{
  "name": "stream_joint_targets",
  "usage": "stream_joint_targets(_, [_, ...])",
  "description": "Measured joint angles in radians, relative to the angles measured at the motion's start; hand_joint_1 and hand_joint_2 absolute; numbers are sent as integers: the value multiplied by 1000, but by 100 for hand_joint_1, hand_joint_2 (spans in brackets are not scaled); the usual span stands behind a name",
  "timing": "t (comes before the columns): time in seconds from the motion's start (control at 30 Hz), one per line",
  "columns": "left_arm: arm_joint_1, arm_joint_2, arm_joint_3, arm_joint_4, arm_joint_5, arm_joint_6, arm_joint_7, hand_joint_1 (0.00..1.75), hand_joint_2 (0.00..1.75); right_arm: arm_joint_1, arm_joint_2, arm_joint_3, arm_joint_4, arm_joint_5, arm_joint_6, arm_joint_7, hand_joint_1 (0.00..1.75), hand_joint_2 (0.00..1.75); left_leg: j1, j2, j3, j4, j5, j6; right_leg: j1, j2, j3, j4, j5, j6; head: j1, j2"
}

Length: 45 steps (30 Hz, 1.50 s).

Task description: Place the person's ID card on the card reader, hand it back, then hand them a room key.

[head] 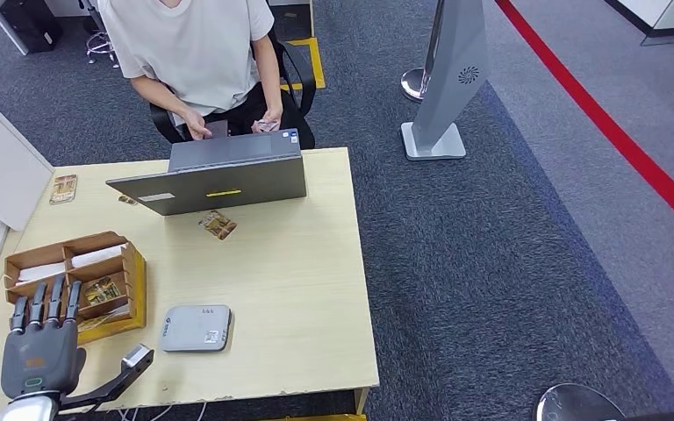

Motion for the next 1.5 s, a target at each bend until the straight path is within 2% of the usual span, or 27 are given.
stream_joint_targets(1.5, [-18, 6, 0, 4, 0, -33, 28, 0, 175, 0, 0, 1, 0, -12, -6, 3, 0, 175, 0, 0, 0, 0, 0, 0, 0, 0, 0, 0, 0, 0, 0, 0])
